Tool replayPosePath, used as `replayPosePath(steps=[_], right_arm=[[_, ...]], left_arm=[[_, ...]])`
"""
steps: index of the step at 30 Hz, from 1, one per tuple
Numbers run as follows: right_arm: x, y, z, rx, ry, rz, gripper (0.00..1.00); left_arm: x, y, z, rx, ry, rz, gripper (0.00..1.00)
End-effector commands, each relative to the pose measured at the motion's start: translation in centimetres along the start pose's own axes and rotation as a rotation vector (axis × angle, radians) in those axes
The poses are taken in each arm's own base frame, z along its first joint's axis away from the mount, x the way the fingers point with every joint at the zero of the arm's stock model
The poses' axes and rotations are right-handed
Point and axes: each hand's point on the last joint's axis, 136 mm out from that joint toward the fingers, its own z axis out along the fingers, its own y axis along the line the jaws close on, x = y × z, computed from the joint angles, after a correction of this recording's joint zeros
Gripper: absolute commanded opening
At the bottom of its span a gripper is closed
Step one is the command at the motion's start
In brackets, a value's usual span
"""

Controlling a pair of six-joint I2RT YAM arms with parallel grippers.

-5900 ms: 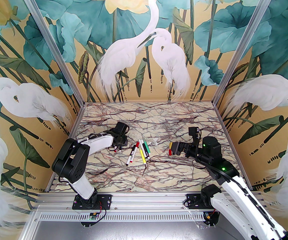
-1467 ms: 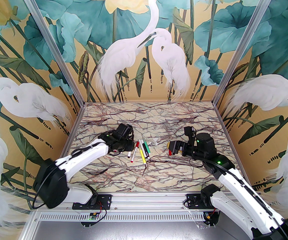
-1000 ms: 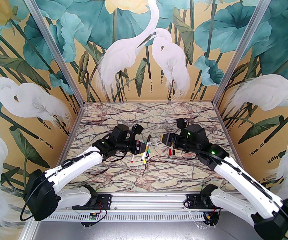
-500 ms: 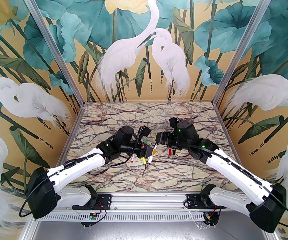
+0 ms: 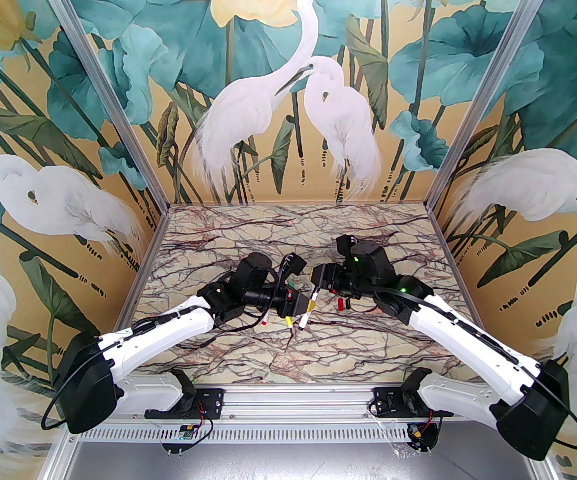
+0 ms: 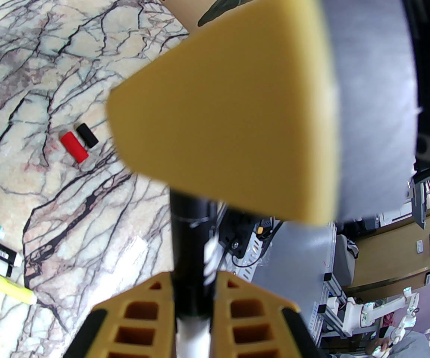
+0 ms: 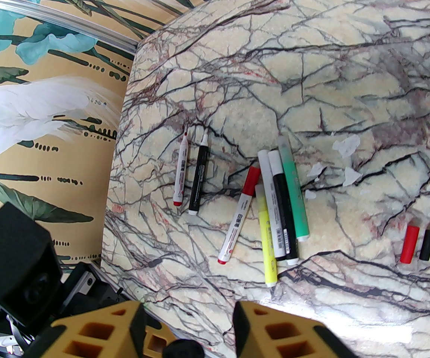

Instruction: Open the pen caps

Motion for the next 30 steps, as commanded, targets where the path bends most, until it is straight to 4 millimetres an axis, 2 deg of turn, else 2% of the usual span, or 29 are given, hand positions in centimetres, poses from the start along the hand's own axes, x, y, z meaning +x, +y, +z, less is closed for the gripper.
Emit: replayPosePath(steps=[1, 10, 30], right_arm=[[-0.53, 1.59, -0.1, -0.047, -0.008, -0.011, 0.4], [-0.11, 1.3, 0.23, -0.042, 0.01, -0.008, 0.32], [0.33, 0.86, 0.85, -0.038, 0.028, 0.0, 0.27]], left_arm=[[-1.01, -1.02, 0.01, 0.022, -0.025, 0.031, 0.11], [-1.21, -0.96, 0.01, 0.016, -0.031, 0.033, 0.11], [-1.35, -0.87, -0.27, -0.001, -0.041, 0.033, 0.1]])
